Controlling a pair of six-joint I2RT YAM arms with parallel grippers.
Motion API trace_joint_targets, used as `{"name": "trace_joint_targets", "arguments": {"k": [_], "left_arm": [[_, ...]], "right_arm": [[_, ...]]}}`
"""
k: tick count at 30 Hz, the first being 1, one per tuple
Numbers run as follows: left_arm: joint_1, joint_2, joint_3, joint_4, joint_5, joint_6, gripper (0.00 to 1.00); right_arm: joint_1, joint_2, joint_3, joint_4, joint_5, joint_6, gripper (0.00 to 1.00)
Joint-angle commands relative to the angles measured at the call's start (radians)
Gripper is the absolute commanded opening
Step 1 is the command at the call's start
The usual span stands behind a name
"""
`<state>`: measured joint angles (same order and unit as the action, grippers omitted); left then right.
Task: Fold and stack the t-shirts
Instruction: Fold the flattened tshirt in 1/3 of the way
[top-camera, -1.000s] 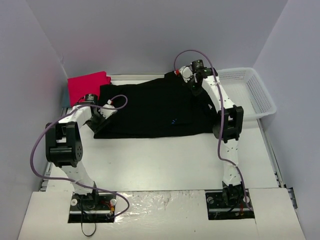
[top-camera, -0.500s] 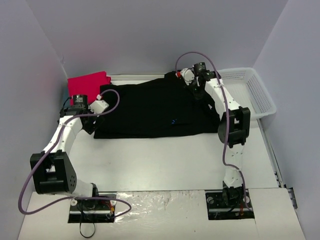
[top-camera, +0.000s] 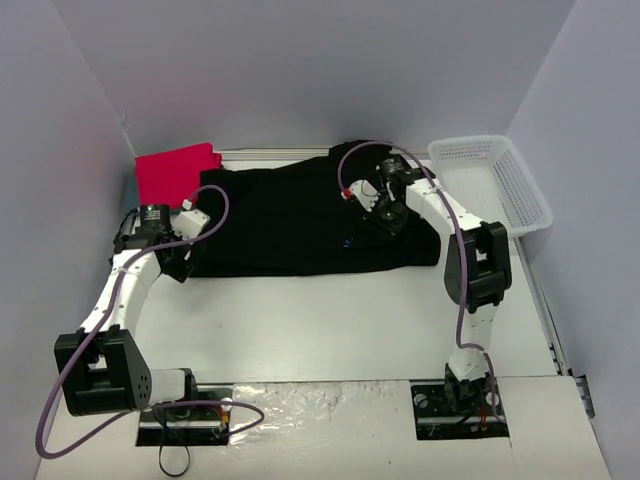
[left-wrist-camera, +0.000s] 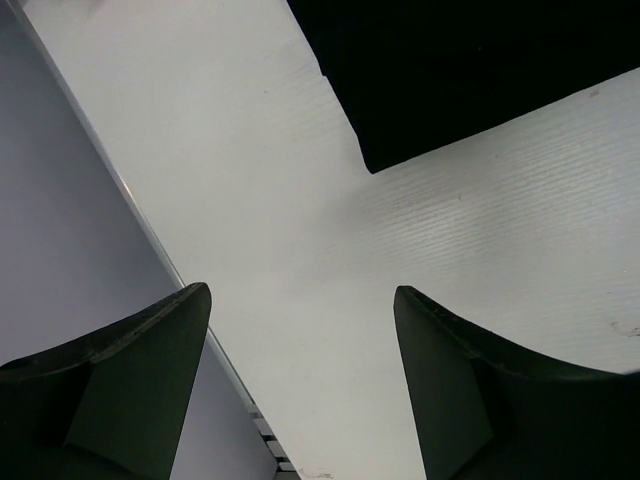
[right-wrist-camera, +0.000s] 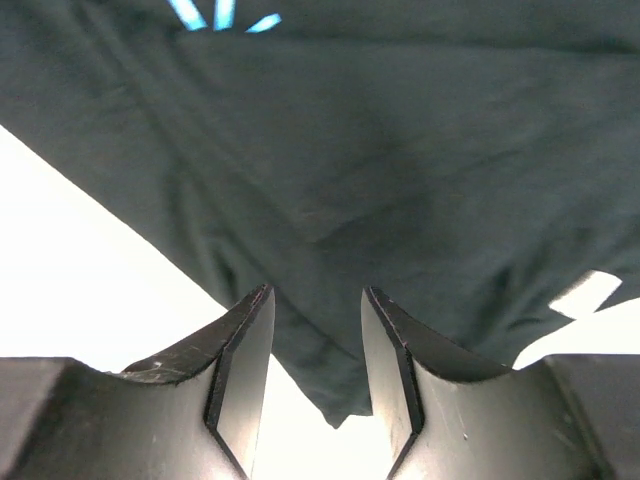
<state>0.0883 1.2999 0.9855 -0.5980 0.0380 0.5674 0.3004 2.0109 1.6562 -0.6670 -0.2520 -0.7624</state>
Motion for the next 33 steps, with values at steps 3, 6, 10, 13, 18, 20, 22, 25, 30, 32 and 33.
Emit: {"name": "trace_joint_targets", "arguments": {"k": [3, 6, 10, 13, 18, 20, 22, 25, 30, 32, 33], "left_arm": [[0.008, -0.045, -0.019, -0.005, 0.022, -0.086, 0.73], [0.007, -0.044, -0.030, -0.005, 0.026, -0.107, 0.73], [0.008, -0.047, -0.041, 0.004, 0.026, -0.127, 0.73], [0.008, -0.041, -0.041, 0.007, 0.026, -0.133, 0.73], [0.007, -0.024, -0.045, 0.018, 0.028, -0.139, 0.73], [0.008, -0.019, -0.044, 0.021, 0.028, -0.141, 0.73], [0.008, -0.019, -0.042, 0.023, 0.030, -0.141, 0.73], [0.008, -0.019, -0.041, 0.024, 0.026, -0.141, 0.73], [0.008, -0.017, -0.045, 0.024, 0.031, -0.149, 0.73], [0.008, -0.019, -0.048, 0.024, 0.034, -0.149, 0.73], [0.007, -0.021, -0.050, 0.024, 0.036, -0.149, 0.73]], "right_arm": [[0.029, -0.012, -0.021, -0.051, -0.033, -0.032, 0.37], [0.034, 0.008, -0.016, -0.049, -0.039, -0.044, 0.37], [0.034, 0.032, 0.000, -0.051, -0.052, -0.057, 0.39], [0.037, 0.064, 0.014, -0.051, -0.053, -0.058, 0.40], [0.039, 0.106, 0.027, -0.051, -0.047, -0.058, 0.40], [0.040, 0.123, 0.031, -0.051, -0.044, -0.060, 0.43], [0.040, 0.132, 0.043, -0.049, -0.041, -0.058, 0.44], [0.039, 0.140, 0.057, -0.048, -0.043, -0.060, 0.48], [0.039, 0.152, 0.083, -0.051, -0.038, -0.055, 0.50], [0.039, 0.158, 0.093, -0.051, -0.033, -0.055, 0.49], [0.039, 0.161, 0.096, -0.051, -0.032, -0.055, 0.47]]}}
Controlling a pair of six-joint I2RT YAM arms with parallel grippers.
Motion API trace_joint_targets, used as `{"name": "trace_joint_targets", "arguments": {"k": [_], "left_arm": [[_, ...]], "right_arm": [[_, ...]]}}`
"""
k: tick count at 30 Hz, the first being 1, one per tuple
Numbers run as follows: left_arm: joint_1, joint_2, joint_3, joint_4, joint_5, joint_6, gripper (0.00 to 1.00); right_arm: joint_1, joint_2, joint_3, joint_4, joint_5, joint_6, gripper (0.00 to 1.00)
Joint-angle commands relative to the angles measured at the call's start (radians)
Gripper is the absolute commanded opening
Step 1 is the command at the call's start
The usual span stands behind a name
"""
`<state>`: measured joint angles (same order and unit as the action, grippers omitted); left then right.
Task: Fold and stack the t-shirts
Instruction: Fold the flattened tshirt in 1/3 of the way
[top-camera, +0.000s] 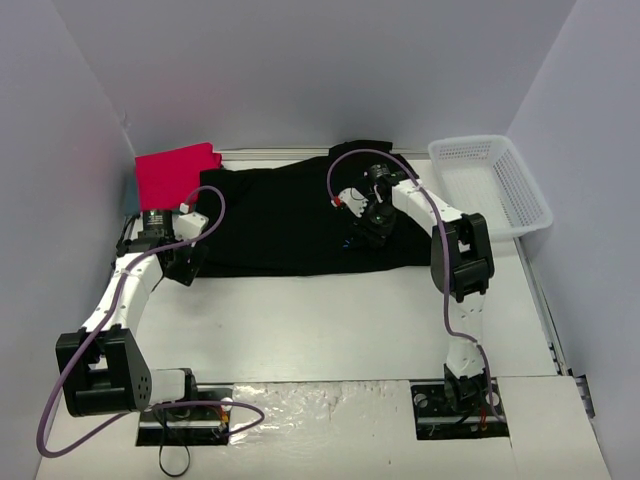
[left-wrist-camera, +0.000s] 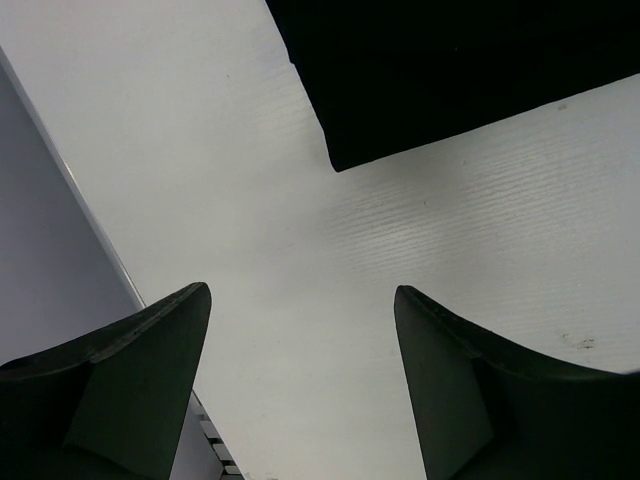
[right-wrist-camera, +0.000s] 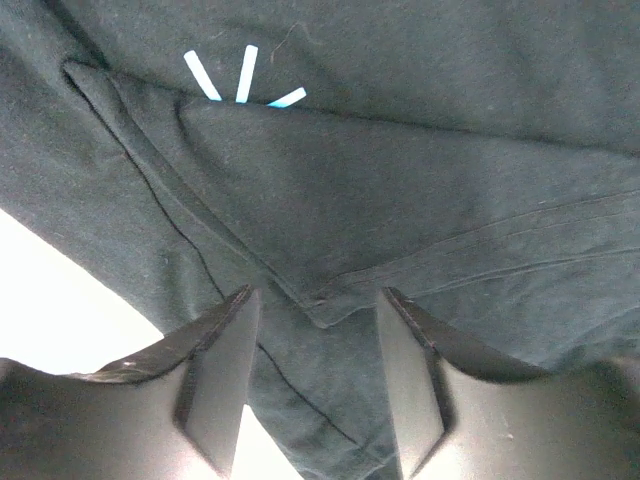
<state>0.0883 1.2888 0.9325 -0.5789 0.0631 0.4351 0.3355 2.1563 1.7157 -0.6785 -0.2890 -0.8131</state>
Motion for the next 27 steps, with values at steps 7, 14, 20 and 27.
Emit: {"name": "trace_joint_targets", "arguments": {"k": [7, 14, 20, 27], "left_arm": [[0.008, -0.016, 0.002, -0.001, 0.017, -0.018, 0.73], [0.008, -0.013, 0.002, -0.001, 0.023, -0.018, 0.73], [0.008, -0.013, 0.000, -0.002, 0.021, -0.022, 0.73], [0.008, -0.016, -0.001, -0.006, 0.026, -0.022, 0.73]], "right_arm": [[0.004, 0.040, 0.042, -0.039, 0.037, 0.009, 0.24], [0.004, 0.027, 0.018, -0.043, 0.033, 0.011, 0.30], [0.004, -0.015, -0.005, -0.044, -0.001, 0.017, 0.35], [0.004, -0.021, -0.031, -0.047, -0.007, 0.012, 0.37]]}}
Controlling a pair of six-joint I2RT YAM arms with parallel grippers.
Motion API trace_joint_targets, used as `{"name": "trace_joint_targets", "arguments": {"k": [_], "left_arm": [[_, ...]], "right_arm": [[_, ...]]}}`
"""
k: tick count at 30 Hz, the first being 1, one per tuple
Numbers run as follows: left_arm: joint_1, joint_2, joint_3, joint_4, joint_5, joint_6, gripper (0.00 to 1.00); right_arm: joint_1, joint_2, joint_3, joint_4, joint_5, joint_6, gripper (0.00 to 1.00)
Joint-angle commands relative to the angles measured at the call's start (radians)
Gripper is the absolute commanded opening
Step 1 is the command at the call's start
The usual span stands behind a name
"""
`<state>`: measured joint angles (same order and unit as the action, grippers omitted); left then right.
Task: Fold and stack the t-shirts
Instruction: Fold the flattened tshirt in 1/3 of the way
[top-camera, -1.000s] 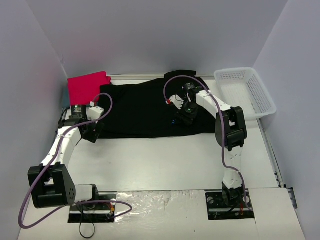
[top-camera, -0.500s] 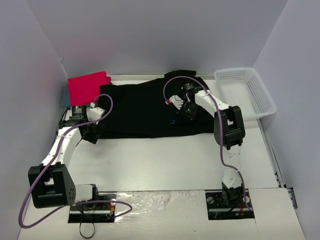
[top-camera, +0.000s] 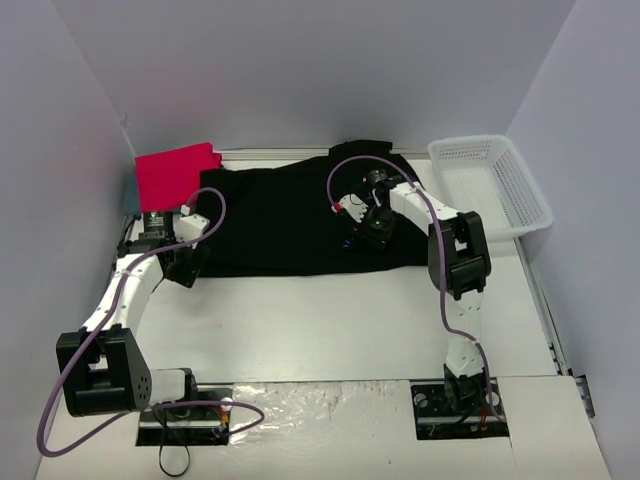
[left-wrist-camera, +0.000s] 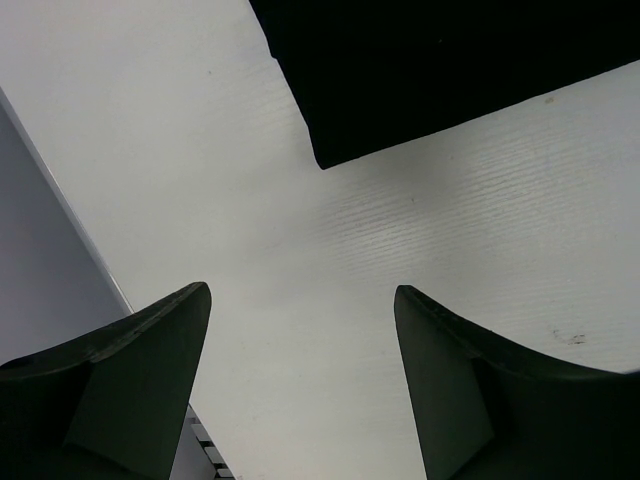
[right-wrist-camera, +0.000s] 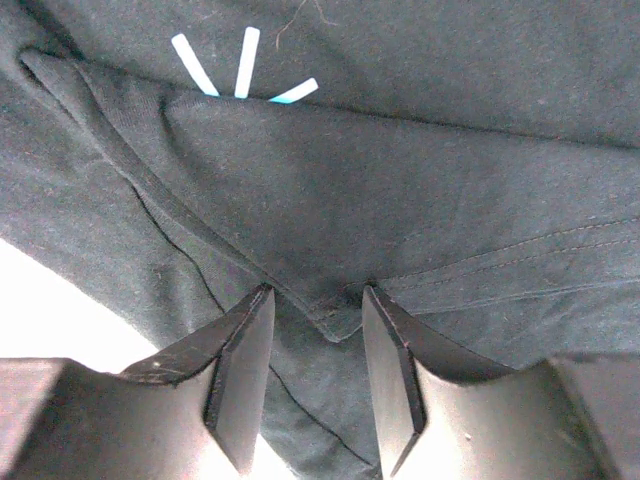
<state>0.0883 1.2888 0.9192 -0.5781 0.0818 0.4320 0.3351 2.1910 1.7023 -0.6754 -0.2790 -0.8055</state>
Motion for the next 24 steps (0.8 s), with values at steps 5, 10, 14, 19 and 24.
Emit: {"name": "trace_joint_targets", "arguments": {"k": [5, 10, 14, 19, 24], "left_arm": [[0.008, -0.016, 0.010, -0.002, 0.009, -0.021, 0.73], [0.008, -0.013, 0.006, 0.000, 0.009, -0.021, 0.73], [0.008, -0.011, 0.004, 0.003, 0.007, -0.021, 0.73], [0.008, -0.014, 0.003, 0.004, 0.006, -0.021, 0.73], [0.008, -0.022, 0.003, 0.006, -0.002, -0.019, 0.73]], "right_arm": [[0.004, -0.036, -0.012, -0.053, -0.019, 0.005, 0.39], [0.004, -0.027, 0.002, -0.053, -0.011, 0.011, 0.16], [0.005, -0.048, 0.014, -0.055, -0.014, 0.022, 0.05], [0.012, -0.083, 0.033, -0.059, -0.009, 0.028, 0.00], [0.027, -0.091, 0.085, -0.073, 0.011, 0.028, 0.00]]}}
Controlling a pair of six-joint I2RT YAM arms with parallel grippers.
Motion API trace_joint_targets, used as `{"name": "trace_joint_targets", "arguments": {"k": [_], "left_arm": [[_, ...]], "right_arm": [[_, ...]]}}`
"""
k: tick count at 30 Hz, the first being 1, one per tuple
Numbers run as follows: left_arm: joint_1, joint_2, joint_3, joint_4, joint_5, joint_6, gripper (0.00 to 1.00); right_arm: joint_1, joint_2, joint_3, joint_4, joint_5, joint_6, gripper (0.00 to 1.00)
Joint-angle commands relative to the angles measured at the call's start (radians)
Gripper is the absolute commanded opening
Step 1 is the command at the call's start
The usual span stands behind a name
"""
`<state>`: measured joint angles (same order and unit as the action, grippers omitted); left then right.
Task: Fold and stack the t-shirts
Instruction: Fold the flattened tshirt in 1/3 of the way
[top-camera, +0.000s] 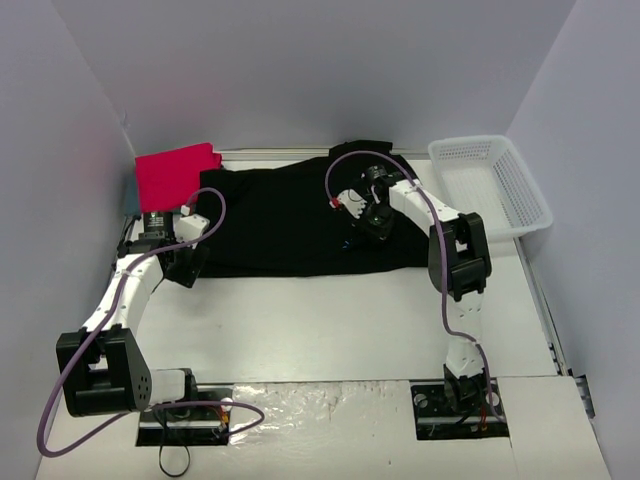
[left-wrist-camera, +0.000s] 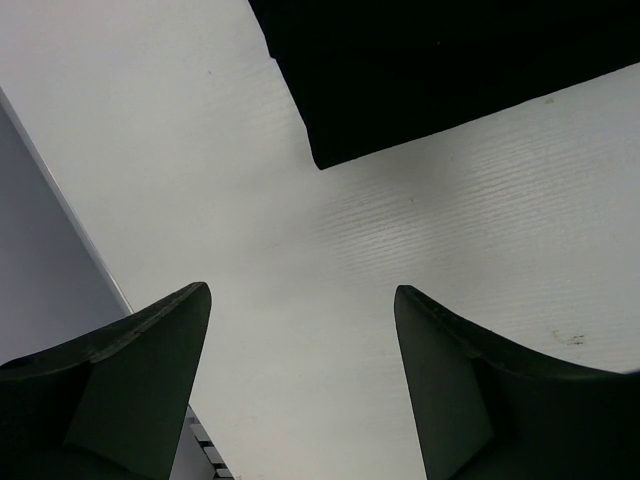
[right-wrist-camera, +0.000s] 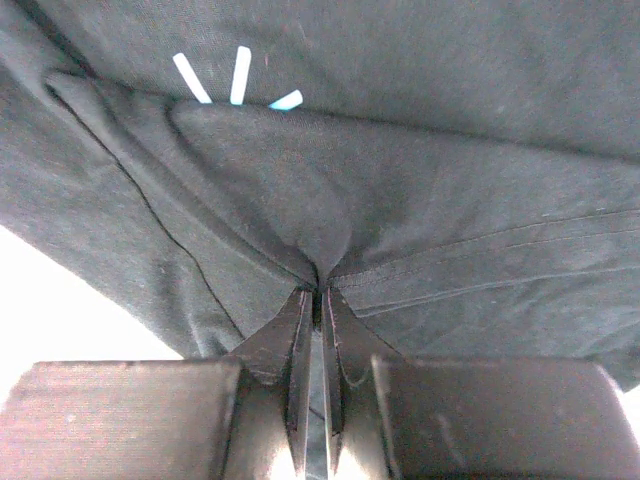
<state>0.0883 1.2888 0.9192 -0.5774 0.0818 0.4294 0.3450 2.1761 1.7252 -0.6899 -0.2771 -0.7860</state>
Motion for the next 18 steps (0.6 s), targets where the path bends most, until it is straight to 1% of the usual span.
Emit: {"name": "trace_joint_targets", "arguments": {"k": [1, 10, 18], "left_arm": [[0.008, -0.023, 0.003, 0.005, -0.002, -0.017, 0.73], [0.008, -0.023, 0.001, 0.004, -0.005, -0.017, 0.73], [0.008, -0.009, 0.003, 0.004, -0.020, -0.017, 0.73]], "right_arm": [[0.020, -0.073, 0.072, -0.063, 0.015, 0.007, 0.00], [0.042, 0.008, 0.203, -0.082, 0.039, -0.007, 0.00], [0.048, 0.154, 0.391, -0.080, 0.046, -0.012, 0.00]]}}
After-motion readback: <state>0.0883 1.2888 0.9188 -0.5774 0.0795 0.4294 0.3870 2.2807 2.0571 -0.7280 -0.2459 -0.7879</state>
